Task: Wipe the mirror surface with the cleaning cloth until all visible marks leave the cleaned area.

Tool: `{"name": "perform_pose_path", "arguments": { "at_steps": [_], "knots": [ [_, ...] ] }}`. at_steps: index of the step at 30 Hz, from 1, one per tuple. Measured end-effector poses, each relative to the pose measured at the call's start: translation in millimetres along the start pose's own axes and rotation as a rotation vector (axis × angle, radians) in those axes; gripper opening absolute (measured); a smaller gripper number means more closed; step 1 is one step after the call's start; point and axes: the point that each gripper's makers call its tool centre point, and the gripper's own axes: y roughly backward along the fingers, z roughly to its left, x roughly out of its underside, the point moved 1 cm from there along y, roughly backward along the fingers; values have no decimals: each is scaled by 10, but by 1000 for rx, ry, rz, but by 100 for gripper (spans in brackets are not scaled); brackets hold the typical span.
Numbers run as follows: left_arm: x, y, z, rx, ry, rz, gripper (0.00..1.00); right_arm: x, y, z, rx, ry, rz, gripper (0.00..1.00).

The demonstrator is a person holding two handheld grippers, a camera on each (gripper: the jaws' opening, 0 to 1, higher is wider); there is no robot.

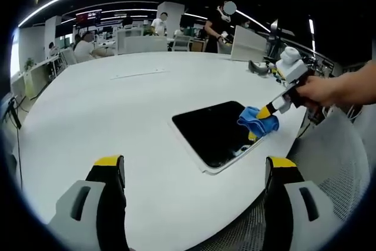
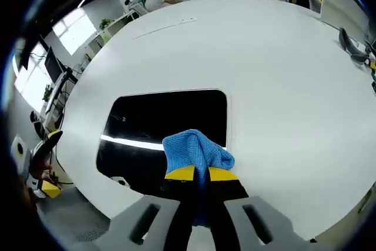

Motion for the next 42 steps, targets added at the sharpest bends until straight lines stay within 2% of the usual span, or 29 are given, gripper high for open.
{"name": "perform_pose_path", "arguments": {
  "at_steps": [26, 42],
  "knots": [
    [-12, 9, 24, -9, 8, -5, 99, -453, -214, -108, 19, 25, -8, 1],
    [-28, 22, 54, -23, 6, -10, 99, -616, -314, -138, 30, 33, -11, 1]
  ]
}}
